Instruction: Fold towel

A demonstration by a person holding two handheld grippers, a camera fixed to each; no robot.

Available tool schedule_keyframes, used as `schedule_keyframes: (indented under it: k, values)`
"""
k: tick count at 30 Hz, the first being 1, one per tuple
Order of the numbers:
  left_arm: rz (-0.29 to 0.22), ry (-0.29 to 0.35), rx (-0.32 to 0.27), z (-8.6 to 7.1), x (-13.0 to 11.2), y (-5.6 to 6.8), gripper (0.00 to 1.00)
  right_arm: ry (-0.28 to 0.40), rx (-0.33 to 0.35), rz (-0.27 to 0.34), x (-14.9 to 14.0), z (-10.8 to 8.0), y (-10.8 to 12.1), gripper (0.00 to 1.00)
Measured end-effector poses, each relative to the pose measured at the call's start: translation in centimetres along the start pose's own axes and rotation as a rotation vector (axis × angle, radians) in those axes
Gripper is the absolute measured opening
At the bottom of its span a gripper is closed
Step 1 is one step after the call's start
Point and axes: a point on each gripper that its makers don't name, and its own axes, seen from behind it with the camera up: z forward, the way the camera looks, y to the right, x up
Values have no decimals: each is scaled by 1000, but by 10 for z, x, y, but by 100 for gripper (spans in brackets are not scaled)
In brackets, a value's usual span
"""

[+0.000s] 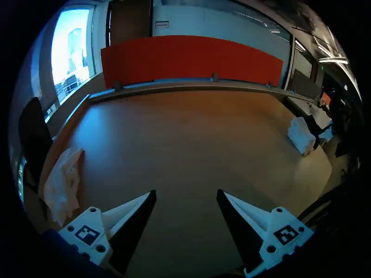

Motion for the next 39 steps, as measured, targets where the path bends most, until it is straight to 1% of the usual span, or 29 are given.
schedule_keyframes:
  k: [2, 4, 12, 14, 18, 23, 26, 29, 33, 39]
  values:
    - [0, 2, -1, 0, 0, 0, 97, 10, 6, 11, 3, -1, -3, 91]
    - [-2, 4, -2, -1, 0, 0, 97, 17, 12, 22, 6, -2, -6, 93]
    - [-6, 14, 0, -3, 2, -2, 97, 46, 20, 44, 15, -9, -12, 93]
    - [-11, 17, 3, -3, 3, -4, 97, 58, 30, 61, 18, -11, -15, 94]
    - [-23, 23, 7, -4, 4, -6, 97, 94, 49, 122, 26, -15, -21, 94]
    - [-34, 28, 12, -5, 6, -9, 97, 162, 65, 217, 41, -22, -28, 93]
    - [-40, 32, 13, -4, 7, -9, 97, 209, 62, 268, 51, -27, -31, 93]
    - [-48, 34, 13, -4, 9, -9, 97, 251, 57, 302, 58, -31, -34, 93]
    - [-55, 39, 12, -3, 12, -9, 97, 312, 41, 325, 70, -39, -36, 93]
    - [-60, 48, 11, 0, 17, -10, 97, 420, 30, 347, 90, -56, -39, 93]
